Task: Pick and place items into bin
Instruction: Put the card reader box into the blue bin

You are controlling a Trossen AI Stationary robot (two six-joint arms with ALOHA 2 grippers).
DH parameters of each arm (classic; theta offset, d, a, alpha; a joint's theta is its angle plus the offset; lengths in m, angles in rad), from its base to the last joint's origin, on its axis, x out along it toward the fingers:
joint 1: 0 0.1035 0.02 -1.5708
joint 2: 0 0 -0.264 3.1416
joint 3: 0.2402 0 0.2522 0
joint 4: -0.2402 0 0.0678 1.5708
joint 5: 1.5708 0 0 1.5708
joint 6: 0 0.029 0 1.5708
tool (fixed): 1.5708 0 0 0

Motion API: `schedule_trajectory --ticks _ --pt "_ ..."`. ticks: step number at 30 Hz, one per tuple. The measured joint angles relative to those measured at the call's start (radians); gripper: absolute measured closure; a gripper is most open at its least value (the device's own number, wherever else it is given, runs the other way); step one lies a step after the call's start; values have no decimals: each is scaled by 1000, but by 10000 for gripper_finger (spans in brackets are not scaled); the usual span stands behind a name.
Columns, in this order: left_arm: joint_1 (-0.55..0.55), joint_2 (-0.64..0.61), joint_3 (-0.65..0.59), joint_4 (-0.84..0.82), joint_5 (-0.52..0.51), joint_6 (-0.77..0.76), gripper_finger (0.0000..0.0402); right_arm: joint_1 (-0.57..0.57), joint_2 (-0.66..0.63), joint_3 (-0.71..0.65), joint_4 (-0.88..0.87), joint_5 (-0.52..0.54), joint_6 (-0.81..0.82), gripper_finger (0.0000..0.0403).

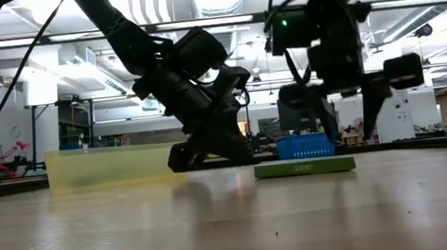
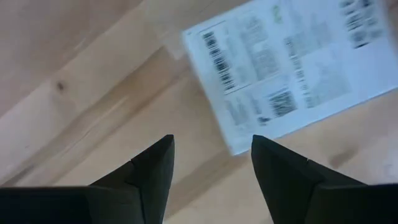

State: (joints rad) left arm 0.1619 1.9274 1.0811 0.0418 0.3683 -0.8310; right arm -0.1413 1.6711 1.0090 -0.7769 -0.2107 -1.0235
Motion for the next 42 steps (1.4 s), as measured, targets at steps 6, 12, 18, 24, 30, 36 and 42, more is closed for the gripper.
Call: schedule_trajectory --ticks 6,12,18,24,30,36,42 --pt "0 0 5 3 -11 -2 391 0 0 -73 137 1 40 202" --pt "-1 0 5 3 -39 -27 391 9 0 -117 233 1 56 202" --pt "-1 0 5 3 -80 -36 391 20 -1 -148 316 0 77 202" --pt "-6 0 3 3 -81 -59 391 19 0 -146 336 1 99 202" --pt "-17 0 8 3 -42 -80 391 19 0 -146 355 1 99 202" --pt "-27 18 17 8 -40 -80 391 19 0 -146 356 1 110 202" --pt "-53 102 32 33 28 -107 391 20 0 -146 335 2 130 202"
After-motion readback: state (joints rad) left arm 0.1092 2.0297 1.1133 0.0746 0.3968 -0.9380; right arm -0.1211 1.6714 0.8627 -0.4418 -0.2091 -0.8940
